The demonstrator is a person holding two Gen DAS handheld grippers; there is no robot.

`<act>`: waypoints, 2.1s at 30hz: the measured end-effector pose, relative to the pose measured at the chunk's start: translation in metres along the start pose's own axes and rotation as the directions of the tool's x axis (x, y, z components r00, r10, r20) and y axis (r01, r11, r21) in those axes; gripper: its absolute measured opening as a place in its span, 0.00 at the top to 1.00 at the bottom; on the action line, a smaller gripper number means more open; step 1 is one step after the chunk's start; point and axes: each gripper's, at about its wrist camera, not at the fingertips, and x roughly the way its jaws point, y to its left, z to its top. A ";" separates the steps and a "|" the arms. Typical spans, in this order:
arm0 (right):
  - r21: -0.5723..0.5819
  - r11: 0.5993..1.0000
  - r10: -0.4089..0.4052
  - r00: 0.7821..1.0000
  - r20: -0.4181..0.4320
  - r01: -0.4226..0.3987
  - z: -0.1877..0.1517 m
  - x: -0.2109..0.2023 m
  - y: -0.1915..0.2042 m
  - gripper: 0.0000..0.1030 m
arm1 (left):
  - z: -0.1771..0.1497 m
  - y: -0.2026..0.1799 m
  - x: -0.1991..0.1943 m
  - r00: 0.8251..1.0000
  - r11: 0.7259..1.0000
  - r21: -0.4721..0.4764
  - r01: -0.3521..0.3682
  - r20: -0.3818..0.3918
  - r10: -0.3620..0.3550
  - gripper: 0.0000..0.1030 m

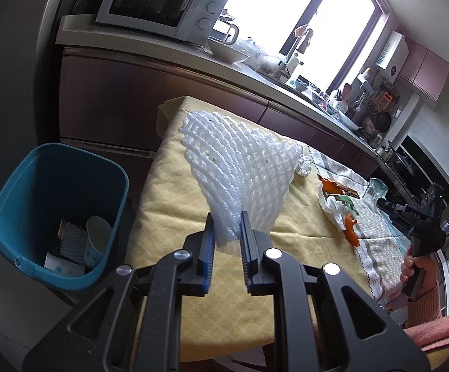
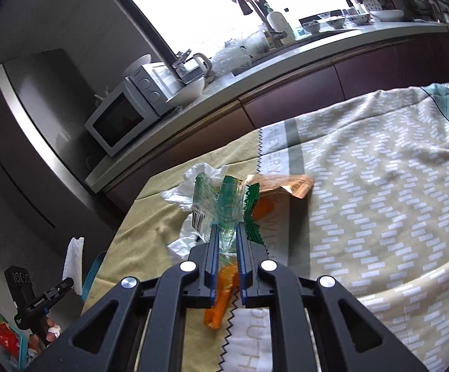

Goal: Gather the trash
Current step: 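Carry the foam net and clear wrapper to the teal bin with both tools, then open both tools over the teal bin to drop the net and wrapper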

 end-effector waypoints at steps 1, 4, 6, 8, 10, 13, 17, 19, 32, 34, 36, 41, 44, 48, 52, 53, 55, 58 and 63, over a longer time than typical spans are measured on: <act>-0.023 1.000 0.021 1.000 0.001 -0.021 0.000 -0.002 0.009 0.91 | 0.000 0.001 -0.002 1.000 1.000 -0.002 -0.007 0.004 0.007 0.85; -0.082 0.992 0.092 0.996 -0.009 -0.093 0.001 -0.001 0.036 0.91 | 0.001 0.009 -0.007 1.000 1.000 -0.014 -0.024 0.015 0.024 0.85; -0.116 0.983 0.141 0.990 -0.030 -0.143 0.001 0.005 0.054 0.91 | 0.001 0.014 -0.012 0.999 0.999 -0.023 -0.039 0.024 0.040 0.85; -0.146 0.970 0.186 0.981 -0.058 -0.192 0.000 0.013 0.073 0.91 | 0.002 0.021 -0.017 0.998 0.998 -0.035 -0.054 0.034 0.056 0.85; -0.170 0.955 0.229 0.969 -0.095 -0.243 -0.004 0.025 0.092 0.91 | 0.003 0.026 -0.021 0.996 0.996 -0.045 -0.073 0.042 0.075 0.85; -0.198 0.930 0.281 0.946 -0.160 -0.310 -0.011 0.048 0.123 0.91 | 0.003 0.038 -0.027 0.993 0.993 -0.060 -0.103 0.051 0.106 0.85; -0.233 0.893 0.327 0.911 -0.253 -0.385 -0.023 0.078 0.162 0.91 | 0.003 0.053 -0.036 0.987 0.987 -0.082 -0.141 0.062 0.146 0.85; -0.253 0.872 0.342 0.892 -0.295 -0.418 -0.029 0.091 0.181 0.91 | 0.001 0.063 -0.039 0.984 0.982 -0.101 -0.158 0.064 0.165 0.85; -0.341 0.762 0.353 0.795 -0.494 -0.551 -0.064 0.162 0.288 0.91 | -0.005 0.116 -0.047 0.966 0.952 -0.190 -0.241 0.049 0.255 0.85; -0.344 0.752 0.346 0.781 -0.520 -0.563 -0.070 0.172 0.298 0.91 | -0.005 0.122 -0.047 0.962 0.946 -0.197 -0.259 0.041 0.272 0.85; -0.348 0.744 0.334 0.768 -0.547 -0.571 -0.077 0.181 0.309 0.91 | -0.007 0.127 -0.046 0.959 0.941 -0.207 -0.269 0.035 0.282 0.85; -0.372 0.733 0.282 0.752 -0.597 -0.570 -0.094 0.207 0.331 0.91 | -0.011 0.143 -0.043 0.953 0.929 -0.229 -0.290 0.014 0.301 0.85; -0.380 0.732 0.252 0.742 -0.621 -0.566 -0.102 0.217 0.339 0.91 | -0.013 0.152 -0.040 0.949 0.922 -0.238 -0.306 -0.005 0.314 0.85; -0.391 0.738 0.213 0.739 -0.639 -0.551 -0.112 0.231 0.348 0.90 | -0.015 0.161 -0.035 0.943 0.912 -0.249 -0.326 -0.023 0.331 0.85; -0.394 0.743 0.185 0.731 -0.657 -0.542 -0.118 0.244 0.355 0.89 | -0.017 0.167 -0.030 0.937 0.902 -0.262 -0.344 -0.039 0.346 0.85; -0.392 0.746 0.177 0.727 -0.663 -0.539 -0.121 0.247 0.357 0.89 | -0.017 0.168 -0.028 0.937 0.901 -0.264 -0.345 -0.039 0.347 0.85; -0.389 0.751 0.163 0.722 -0.673 -0.533 -0.124 0.254 0.360 0.88 | -0.017 0.172 -0.026 0.937 0.899 -0.272 -0.343 -0.033 0.347 0.83; -0.388 0.761 0.143 0.717 -0.682 -0.520 -0.129 0.263 0.363 0.87 | -0.018 0.177 -0.022 0.939 0.895 -0.291 -0.338 -0.040 0.342 0.82; -0.404 0.759 0.129 0.726 -0.676 -0.511 -0.134 0.267 0.369 0.87 | -0.017 0.176 -0.015 0.936 0.892 -0.290 -0.346 -0.040 0.350 0.73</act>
